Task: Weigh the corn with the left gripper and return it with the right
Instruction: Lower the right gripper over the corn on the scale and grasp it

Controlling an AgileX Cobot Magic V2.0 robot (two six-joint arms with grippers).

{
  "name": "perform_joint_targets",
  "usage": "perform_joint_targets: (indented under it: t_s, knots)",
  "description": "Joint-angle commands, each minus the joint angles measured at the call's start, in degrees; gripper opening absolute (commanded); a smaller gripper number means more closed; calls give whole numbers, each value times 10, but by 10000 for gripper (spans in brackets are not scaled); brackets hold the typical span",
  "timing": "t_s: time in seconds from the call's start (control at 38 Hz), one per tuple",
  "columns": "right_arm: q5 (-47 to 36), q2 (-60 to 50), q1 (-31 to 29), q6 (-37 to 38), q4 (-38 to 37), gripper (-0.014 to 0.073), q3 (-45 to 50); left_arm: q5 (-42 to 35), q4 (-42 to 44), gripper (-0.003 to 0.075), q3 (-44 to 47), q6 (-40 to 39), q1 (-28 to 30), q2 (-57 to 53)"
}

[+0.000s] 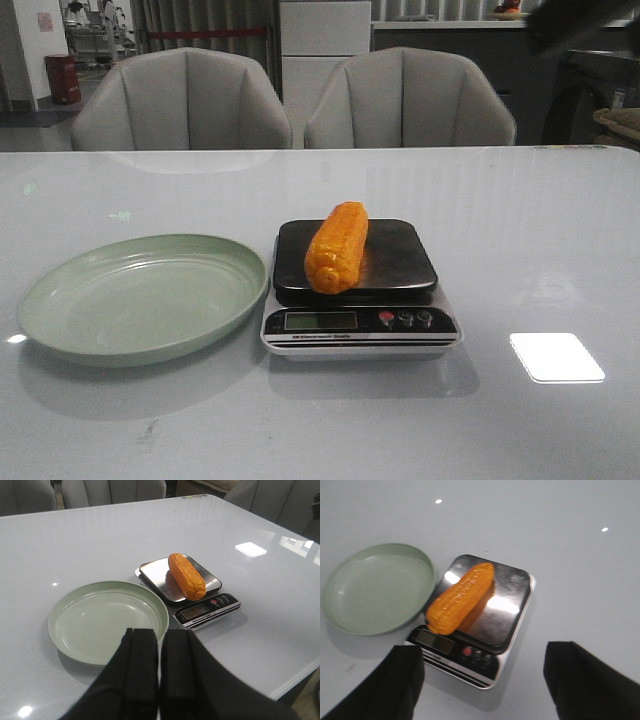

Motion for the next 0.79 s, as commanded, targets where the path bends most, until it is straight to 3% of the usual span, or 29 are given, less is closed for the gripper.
perform_joint_targets:
  t_s: [0.0,0.11,0.26,0.55,0.76]
  knots:
    - [15,64,22,19,19,602,-90,-40,1,114,-15,1,1,6]
    - [68,141,37,28,19,590,-172,-40,1,114,-15,1,1,6]
    - [130,250,53,100,14,560,-289,-40,1,114,-15,1,1,6]
    - [270,425,87,282,-119,552,-469,-40,1,114,-15,1,1,6]
    - [320,498,88,380,-128,552,-511,-40,1,114,-15,1,1,6]
